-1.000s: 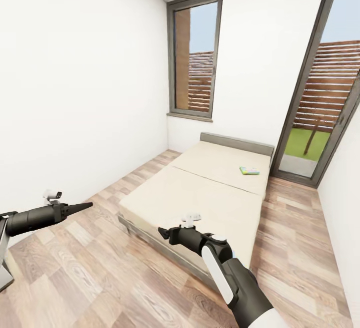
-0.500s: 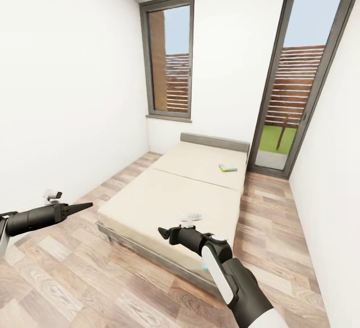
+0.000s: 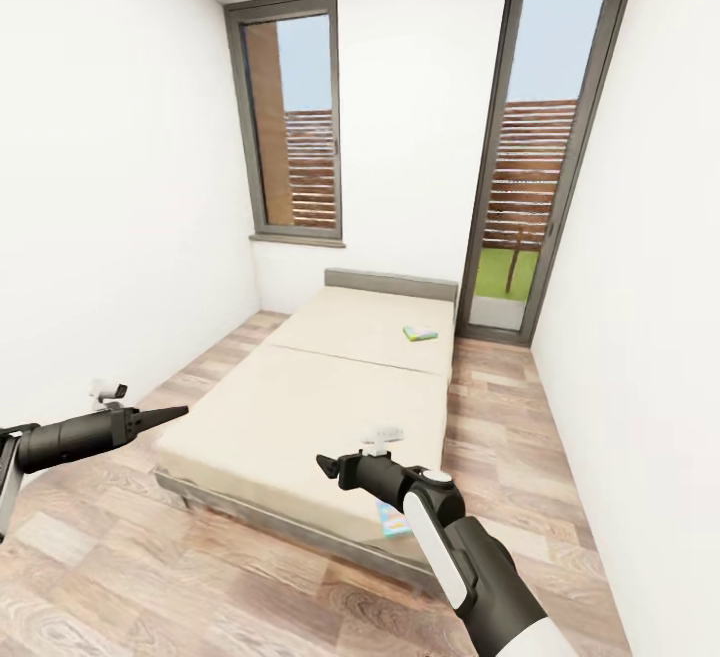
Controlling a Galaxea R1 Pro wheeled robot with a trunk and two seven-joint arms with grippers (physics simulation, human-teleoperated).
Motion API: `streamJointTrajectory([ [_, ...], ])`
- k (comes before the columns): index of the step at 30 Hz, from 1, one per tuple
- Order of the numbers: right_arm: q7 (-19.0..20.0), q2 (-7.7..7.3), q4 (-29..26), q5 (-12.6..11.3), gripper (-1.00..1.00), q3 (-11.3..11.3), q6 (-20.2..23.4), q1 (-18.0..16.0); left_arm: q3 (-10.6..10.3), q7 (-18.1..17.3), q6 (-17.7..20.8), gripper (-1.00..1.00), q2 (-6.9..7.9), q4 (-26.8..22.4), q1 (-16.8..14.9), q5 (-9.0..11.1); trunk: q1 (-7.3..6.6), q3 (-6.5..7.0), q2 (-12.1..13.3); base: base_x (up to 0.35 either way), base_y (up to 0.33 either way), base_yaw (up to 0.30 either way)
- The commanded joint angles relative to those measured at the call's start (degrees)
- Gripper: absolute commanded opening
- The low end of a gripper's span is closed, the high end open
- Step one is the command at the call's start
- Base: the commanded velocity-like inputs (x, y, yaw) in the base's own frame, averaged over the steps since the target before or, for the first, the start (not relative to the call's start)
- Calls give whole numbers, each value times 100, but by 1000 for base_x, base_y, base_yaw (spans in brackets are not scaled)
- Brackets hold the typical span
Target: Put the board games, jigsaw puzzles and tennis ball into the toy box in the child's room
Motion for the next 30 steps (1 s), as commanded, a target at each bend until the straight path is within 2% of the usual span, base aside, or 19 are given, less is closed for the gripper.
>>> streamJointTrajectory([
  [1,9,3,-3,-9,100,-3,29,-6,6,-24,60,100,3,-2,-3,-6,4,-11,-13,0,45,-280],
  [10,9,5,19,-9,100,-3,22,-6,26,-24,59,100,28,-1,-3,-10,4,14,-13,0,30,-280],
  [30,9,5,28,-11,100,-8,22,-6,31,-24,59,100,34,1,-3,-11,4,70,-13,0,124,-280],
])
